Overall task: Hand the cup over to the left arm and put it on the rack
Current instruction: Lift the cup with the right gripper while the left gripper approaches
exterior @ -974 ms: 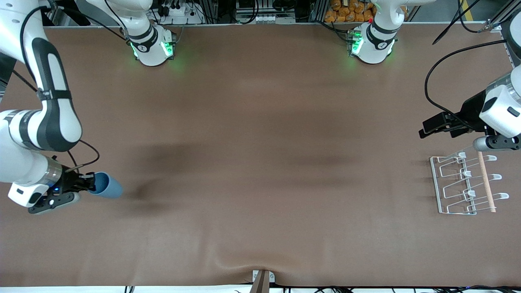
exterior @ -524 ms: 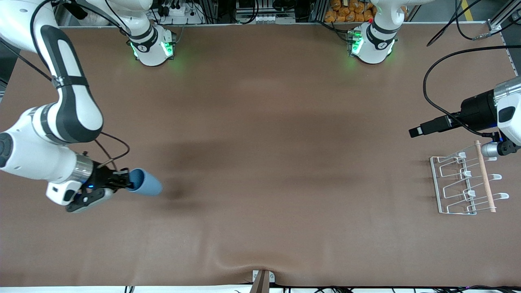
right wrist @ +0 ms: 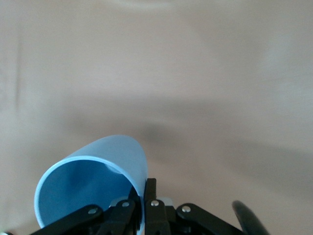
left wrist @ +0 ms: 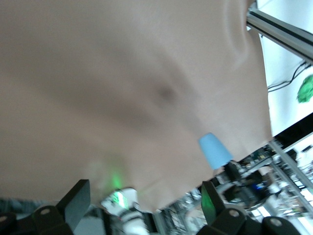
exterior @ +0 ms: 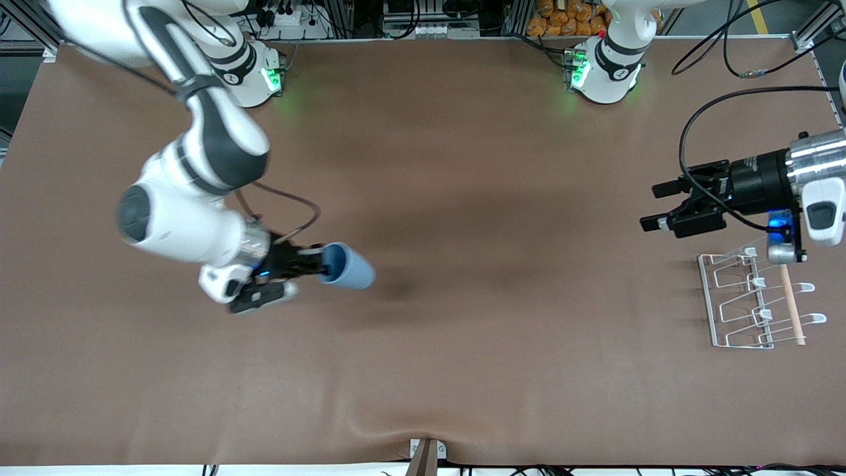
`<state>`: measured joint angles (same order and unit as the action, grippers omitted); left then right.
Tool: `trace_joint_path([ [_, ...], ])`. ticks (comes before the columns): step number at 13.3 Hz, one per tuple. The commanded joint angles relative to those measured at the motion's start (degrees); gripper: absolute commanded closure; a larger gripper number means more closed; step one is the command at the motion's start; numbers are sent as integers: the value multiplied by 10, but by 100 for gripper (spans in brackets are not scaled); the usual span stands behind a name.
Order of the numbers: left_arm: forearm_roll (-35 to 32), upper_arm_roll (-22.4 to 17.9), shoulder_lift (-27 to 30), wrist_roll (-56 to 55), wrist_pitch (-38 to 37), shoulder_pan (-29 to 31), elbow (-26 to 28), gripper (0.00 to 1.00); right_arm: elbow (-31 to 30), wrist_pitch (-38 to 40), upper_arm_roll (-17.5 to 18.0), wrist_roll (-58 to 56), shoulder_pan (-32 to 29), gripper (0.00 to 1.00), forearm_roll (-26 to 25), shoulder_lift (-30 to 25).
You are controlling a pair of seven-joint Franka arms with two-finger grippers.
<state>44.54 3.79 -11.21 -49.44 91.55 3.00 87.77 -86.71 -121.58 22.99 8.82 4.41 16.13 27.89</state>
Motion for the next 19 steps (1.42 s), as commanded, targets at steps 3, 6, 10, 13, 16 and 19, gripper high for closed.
trace_joint_path([
  [3,57,3,-13,-156,-5,-6,-8,0,24,-47,-2,152,70,100,14,3],
  [6,63,7,-33,-224,-1,-18,-10,0,55,-53,-2,207,98,100,15,15],
  [10,53,10,-51,-268,48,-65,-5,0,81,-113,-2,304,128,100,60,31],
  [13,56,11,-65,-296,85,-88,-8,0,81,-167,-2,309,150,100,127,41],
  [16,58,11,-79,-324,124,-113,-9,0,84,-197,-2,306,169,100,182,47],
  [19,56,11,-94,-337,135,-131,-11,0,95,-197,-2,307,182,100,216,52],
])
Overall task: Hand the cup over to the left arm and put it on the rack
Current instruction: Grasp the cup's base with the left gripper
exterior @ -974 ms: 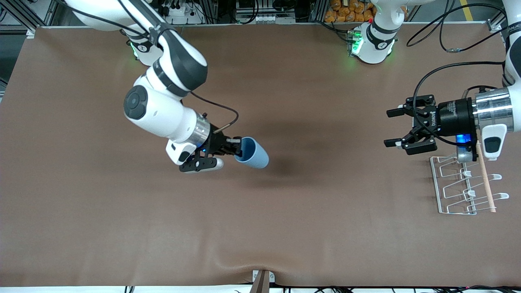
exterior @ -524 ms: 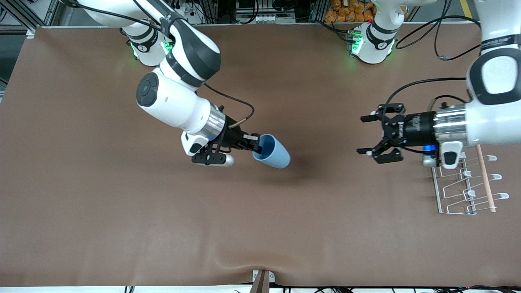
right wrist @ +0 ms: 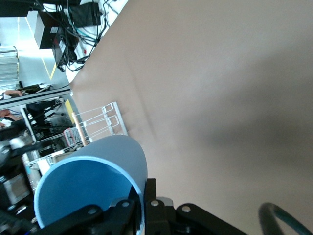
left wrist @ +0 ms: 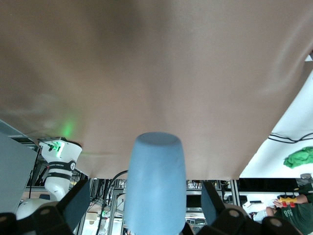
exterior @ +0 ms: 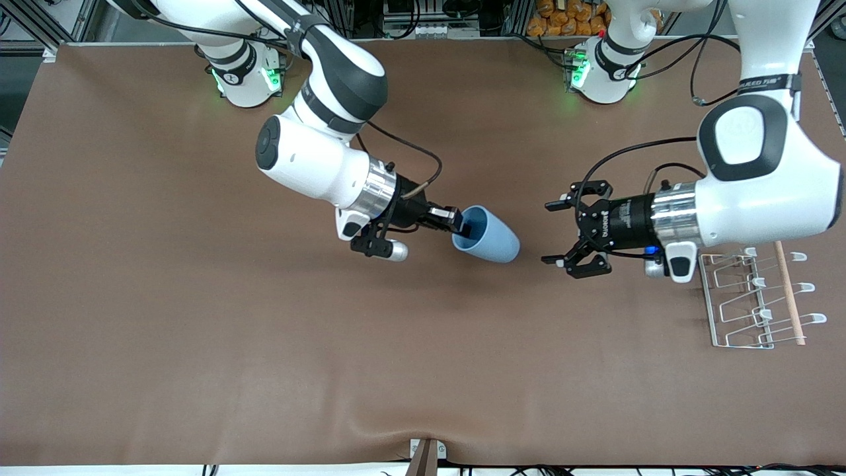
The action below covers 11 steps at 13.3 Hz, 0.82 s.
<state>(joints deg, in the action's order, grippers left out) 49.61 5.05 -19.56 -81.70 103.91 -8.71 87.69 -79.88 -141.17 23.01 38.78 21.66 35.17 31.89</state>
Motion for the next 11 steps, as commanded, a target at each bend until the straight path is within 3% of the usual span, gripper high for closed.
trace_joint_path([
  [1,7,-1,-16,-14,29,-16,-10,0,28,-1,-2,8,10,100,29,14],
  [8,2,-1,-31,-15,60,-47,-11,0,57,-42,-2,10,32,100,40,36],
  [9,1,-1,-32,-14,60,-53,-10,12,57,-42,-2,10,32,100,40,36],
  [10,0,-1,-32,-7,60,-57,-10,51,57,-42,-2,10,32,100,40,36],
  [11,0,-1,-32,-5,60,-56,-10,61,57,-42,-2,10,32,100,40,36],
])
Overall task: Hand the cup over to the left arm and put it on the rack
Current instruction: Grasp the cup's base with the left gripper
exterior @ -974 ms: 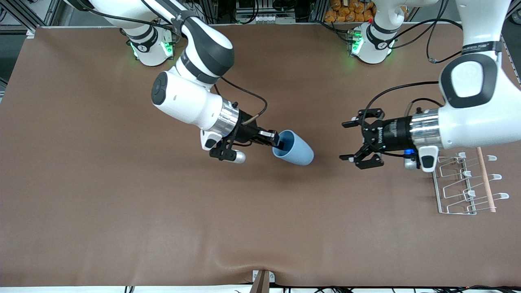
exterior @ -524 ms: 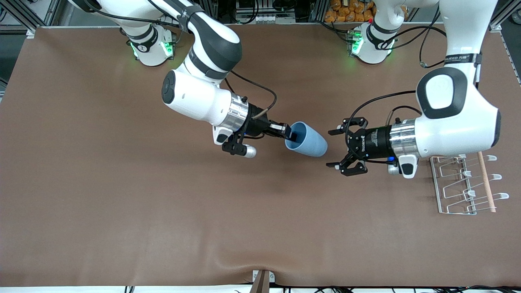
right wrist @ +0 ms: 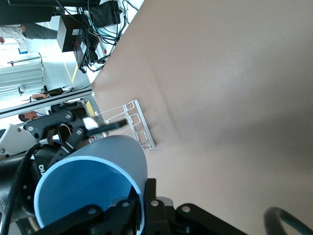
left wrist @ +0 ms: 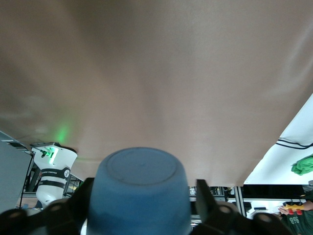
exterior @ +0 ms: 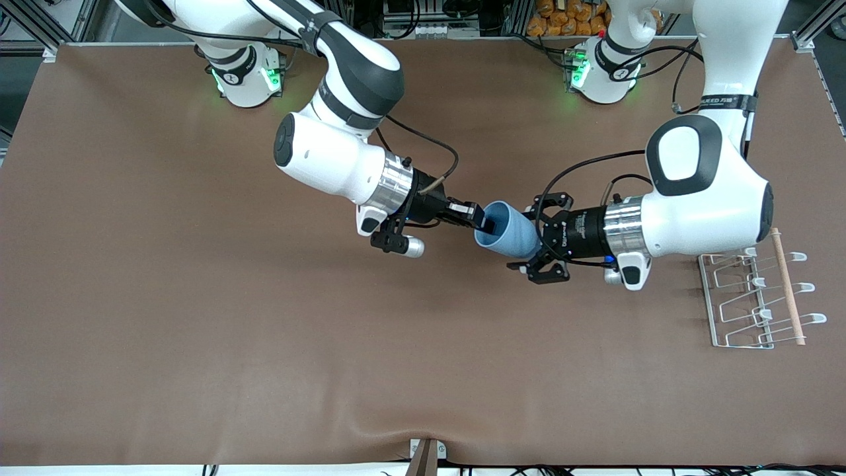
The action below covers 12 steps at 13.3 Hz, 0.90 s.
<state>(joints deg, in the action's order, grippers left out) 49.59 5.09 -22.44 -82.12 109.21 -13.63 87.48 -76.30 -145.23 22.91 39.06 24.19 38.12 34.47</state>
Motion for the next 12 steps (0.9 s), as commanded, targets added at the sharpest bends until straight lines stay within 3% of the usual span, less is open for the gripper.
trace_joint_path([
  [1,2,-2,-3,0,7,-7,-8,62,21,-1,-1,7,7,100,11,10],
  [2,1,-2,-3,0,7,-4,-8,76,21,-1,-1,7,7,100,11,10],
  [3,1,-2,-3,4,6,-3,-8,100,21,-1,-1,7,7,100,11,10],
  [7,-6,-7,0,17,0,4,-10,100,21,-1,-1,5,2,100,12,9],
  [8,-23,-8,1,21,-3,8,-17,100,21,0,-1,4,-1,66,13,8],
  [9,-44,-8,1,21,-12,12,-28,100,20,-1,-1,5,-1,1,12,6],
  [12,-97,-9,3,27,-56,29,-48,100,19,0,-2,4,-3,0,10,3],
])
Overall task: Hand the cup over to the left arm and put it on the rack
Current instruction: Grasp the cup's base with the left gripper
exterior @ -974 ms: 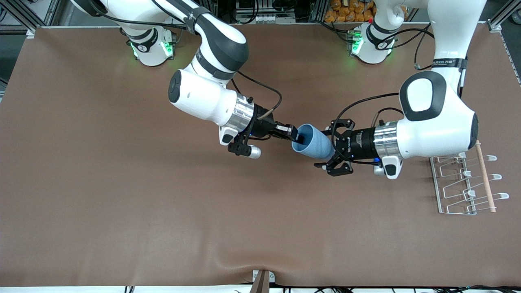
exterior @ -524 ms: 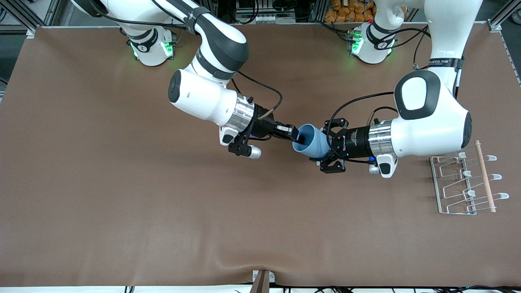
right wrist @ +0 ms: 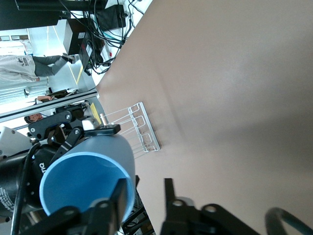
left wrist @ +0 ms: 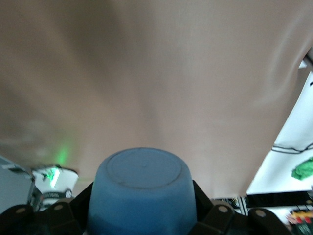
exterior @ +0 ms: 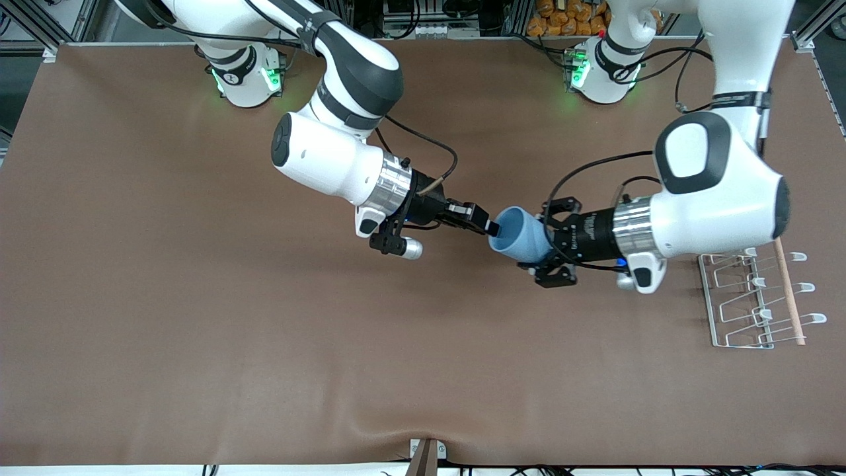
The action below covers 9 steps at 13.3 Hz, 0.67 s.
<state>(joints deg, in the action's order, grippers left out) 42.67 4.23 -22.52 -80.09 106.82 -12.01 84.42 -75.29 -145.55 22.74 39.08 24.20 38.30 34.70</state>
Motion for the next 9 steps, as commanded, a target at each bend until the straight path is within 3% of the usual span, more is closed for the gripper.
trace_joint_path([
  [1,-42,0,5,22,-38,22,-20,100,6,10,-1,4,-11,0,8,-3],
  [4,-135,-1,10,73,-55,29,-28,100,5,33,-1,34,-37,0,7,-14],
  [7,-307,5,22,136,-55,21,-31,100,3,90,-4,29,-63,0,-3,-27],
  [9,-369,5,22,144,-59,17,-30,100,-7,107,-5,28,-76,0,-46,-37],
])
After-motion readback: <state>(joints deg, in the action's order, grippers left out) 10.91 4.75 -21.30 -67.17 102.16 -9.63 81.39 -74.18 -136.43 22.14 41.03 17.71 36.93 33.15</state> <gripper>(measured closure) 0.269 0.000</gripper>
